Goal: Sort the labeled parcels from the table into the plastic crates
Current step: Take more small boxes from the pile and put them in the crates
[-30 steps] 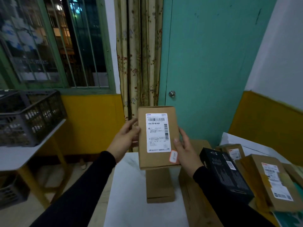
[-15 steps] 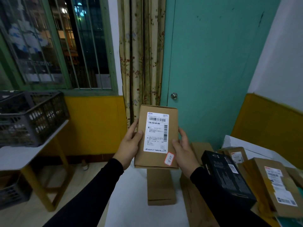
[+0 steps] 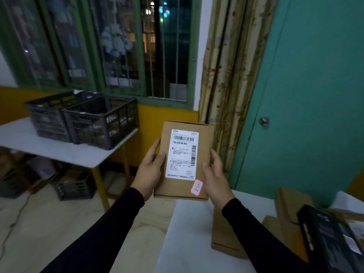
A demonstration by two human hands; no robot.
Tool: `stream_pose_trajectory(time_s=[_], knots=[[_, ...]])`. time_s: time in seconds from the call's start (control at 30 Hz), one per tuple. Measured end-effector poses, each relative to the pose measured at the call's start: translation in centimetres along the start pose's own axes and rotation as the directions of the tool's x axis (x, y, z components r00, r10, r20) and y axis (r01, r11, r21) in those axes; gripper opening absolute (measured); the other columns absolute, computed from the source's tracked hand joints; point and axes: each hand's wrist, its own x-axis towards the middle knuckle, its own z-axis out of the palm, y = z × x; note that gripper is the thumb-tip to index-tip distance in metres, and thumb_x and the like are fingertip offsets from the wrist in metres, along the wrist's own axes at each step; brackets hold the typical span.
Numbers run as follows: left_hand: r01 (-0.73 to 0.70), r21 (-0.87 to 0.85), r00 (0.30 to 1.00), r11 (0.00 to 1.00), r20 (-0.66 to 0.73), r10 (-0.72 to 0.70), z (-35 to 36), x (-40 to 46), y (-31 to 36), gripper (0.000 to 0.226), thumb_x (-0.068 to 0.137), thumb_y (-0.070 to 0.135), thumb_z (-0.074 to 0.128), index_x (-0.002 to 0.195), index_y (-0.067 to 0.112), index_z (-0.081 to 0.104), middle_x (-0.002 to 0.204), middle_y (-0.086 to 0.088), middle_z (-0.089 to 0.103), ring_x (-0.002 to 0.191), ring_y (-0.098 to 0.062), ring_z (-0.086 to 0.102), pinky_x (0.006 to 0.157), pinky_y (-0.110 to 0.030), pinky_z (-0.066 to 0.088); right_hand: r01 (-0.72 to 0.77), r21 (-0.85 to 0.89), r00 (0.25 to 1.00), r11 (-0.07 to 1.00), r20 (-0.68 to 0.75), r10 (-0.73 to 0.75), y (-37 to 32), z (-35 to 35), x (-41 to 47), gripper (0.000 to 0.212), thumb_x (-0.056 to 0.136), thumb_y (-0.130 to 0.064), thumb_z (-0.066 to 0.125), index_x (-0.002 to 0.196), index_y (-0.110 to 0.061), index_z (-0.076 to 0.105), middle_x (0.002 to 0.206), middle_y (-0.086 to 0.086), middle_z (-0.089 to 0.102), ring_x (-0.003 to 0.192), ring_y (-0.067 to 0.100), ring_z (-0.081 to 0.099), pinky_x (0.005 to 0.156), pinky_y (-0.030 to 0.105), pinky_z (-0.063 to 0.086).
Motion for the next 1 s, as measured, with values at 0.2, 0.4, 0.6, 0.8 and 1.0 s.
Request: stream_pose_trajectory(time_s=[0.2, 0.4, 0.6, 0.8, 1.0], knots=[[-0.027, 0.039, 0.999, 0.999, -0.041, 0.029, -10.2, 3.0, 0.0, 0.045, 0.104, 0.027, 0.043, 0.147, 0.036, 0.038, 0.131, 0.013, 0.056, 0.104, 0.004, 0.055, 0.077, -0.016, 0.044, 0.001, -0.021, 0.999, 1.000, 0.049, 0.000, 0.5, 10.1, 2.0, 0.038, 0.105, -0.033, 0.040, 0.136, -0.050, 0.025, 0.121, -0.015, 0.061, 0.102, 0.008, 0.066, 0.086, 0.031, 0.056], [-0.040, 0.052, 0.994, 0.998, -0.099, 0.045, -23.5, 8.3, 0.3, 0.041, 0.104, 0.030, 0.042, 0.145, 0.037, 0.039, 0.129, 0.008, 0.059, 0.107, -0.005, 0.058, 0.082, -0.020, 0.047, -0.004, -0.033, 0.999, 0.999, 0.043, 0.005, 0.7, 24.6, 5.8, 0.035, 0.106, -0.033, 0.039, 0.133, -0.050, 0.024, 0.118, -0.008, 0.063, 0.095, 0.009, 0.068, 0.070, 0.022, 0.056], [-0.025, 0.074, 0.981, 0.997, -0.188, 0.038, -35.2, 13.5, 1.2, 0.038, 0.105, 0.029, 0.039, 0.143, 0.031, 0.039, 0.123, 0.008, 0.056, 0.099, -0.001, 0.056, 0.071, -0.016, 0.044, -0.038, 0.003, 0.996, 0.999, 0.078, 0.038, 1.3, 37.7, 10.6, 0.035, 0.105, -0.035, 0.040, 0.134, -0.049, 0.025, 0.117, -0.010, 0.063, 0.099, 0.011, 0.067, 0.079, 0.028, 0.057], [-0.024, 0.098, 0.969, 0.995, -0.244, 0.047, -43.9, 21.7, 0.4, 0.038, 0.105, 0.030, 0.038, 0.143, 0.035, 0.037, 0.121, 0.013, 0.056, 0.098, 0.004, 0.055, 0.070, -0.015, 0.043, -0.028, 0.021, 0.989, 0.999, 0.144, 0.025, 2.6, 48.0, 18.7, 0.041, 0.106, -0.032, 0.038, 0.144, -0.041, 0.025, 0.110, -0.020, 0.059, 0.097, 0.006, 0.065, 0.077, 0.024, 0.055], [-0.036, 0.198, 0.966, 0.980, -0.246, 0.085, -50.9, 33.2, -0.3, 0.040, 0.105, 0.026, 0.040, 0.144, 0.033, 0.038, 0.121, 0.013, 0.059, 0.097, 0.002, 0.058, 0.069, -0.010, 0.043, 0.027, 0.048, 0.981, 0.998, 0.192, -0.036, 5.4, 56.1, 30.4, 0.048, 0.106, -0.032, 0.038, 0.149, -0.045, 0.023, 0.119, -0.024, 0.057, 0.110, 0.004, 0.060, 0.098, 0.034, 0.050]])
